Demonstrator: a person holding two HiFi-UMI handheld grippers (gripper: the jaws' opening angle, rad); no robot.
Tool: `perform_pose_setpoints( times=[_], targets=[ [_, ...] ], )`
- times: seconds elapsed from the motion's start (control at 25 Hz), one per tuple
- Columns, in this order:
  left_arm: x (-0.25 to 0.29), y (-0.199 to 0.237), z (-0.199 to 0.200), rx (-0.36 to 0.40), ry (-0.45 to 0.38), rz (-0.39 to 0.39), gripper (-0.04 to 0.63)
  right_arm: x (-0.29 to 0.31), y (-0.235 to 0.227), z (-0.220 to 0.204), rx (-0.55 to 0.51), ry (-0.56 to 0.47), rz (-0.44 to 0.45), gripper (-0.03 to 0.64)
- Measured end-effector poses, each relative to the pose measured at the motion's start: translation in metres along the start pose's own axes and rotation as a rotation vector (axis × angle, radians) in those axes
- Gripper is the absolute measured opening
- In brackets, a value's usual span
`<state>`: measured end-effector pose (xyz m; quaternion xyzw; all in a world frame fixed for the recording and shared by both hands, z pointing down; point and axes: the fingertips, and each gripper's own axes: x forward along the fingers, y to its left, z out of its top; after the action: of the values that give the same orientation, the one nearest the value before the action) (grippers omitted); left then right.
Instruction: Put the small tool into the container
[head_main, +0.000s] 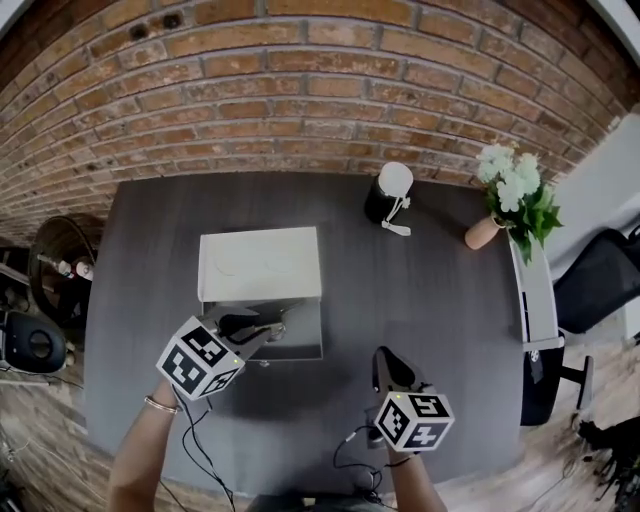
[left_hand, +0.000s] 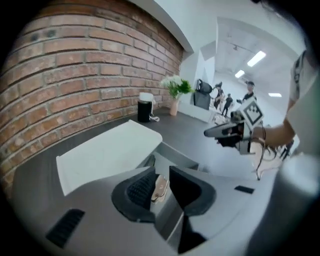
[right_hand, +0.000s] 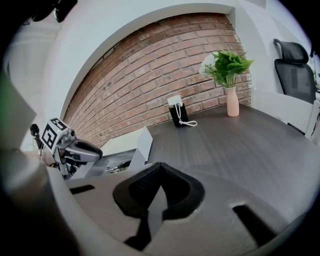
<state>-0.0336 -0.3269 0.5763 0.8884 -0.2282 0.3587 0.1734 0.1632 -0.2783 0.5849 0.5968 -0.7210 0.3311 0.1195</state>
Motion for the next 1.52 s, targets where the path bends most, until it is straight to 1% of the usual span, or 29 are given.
perform_pose_setpoints(
  times=[0.12,0.24,0.44,0.52,0.6,0.76,1.0,1.16,1.36,1.52],
  targets=[
    [-0.027,-0.004,0.023,-0.138,-0.181,0.049,0.079,-0.005,0.009,0.009,-0.014,-0.016,0.004,0.002],
    [-0.057,-0.005,0.036,-0.232,-0.327,0.134,0.071,-0.013,0.021,0.020,-0.034,-0.041,0.012,0.002],
    [-0.114,0.001,0.032,-0.401,-0.493,0.309,0.052,-0.038,0.042,0.037,-0.061,-0.093,0.015,0.002],
    [-0.136,0.001,0.026,-0.473,-0.551,0.359,0.047,-0.050,0.050,0.043,-0.073,-0.120,0.011,0.002],
    [-0.152,-0.002,0.021,-0.520,-0.590,0.395,0.041,-0.064,0.060,0.050,-0.082,-0.154,0.008,0.003],
    [-0.182,-0.012,0.015,-0.555,-0.632,0.456,0.020,-0.090,0.082,0.065,-0.100,-0.221,0.005,0.002],
    [-0.224,-0.029,0.018,-0.523,-0.667,0.516,0.005,-0.127,0.113,0.084,-0.147,-0.303,0.003,0.002],
    [-0.236,-0.035,0.019,-0.507,-0.676,0.544,0.003,-0.140,0.125,0.090,-0.181,-0.326,0.001,0.002],
    [-0.245,-0.032,0.014,-0.533,-0.662,0.579,0.005,-0.148,0.136,0.093,-0.200,-0.342,0.007,0.002],
    [-0.245,-0.034,0.015,-0.531,-0.661,0.584,0.005,-0.154,0.138,0.093,-0.223,-0.350,0.006,0.002]
  ],
)
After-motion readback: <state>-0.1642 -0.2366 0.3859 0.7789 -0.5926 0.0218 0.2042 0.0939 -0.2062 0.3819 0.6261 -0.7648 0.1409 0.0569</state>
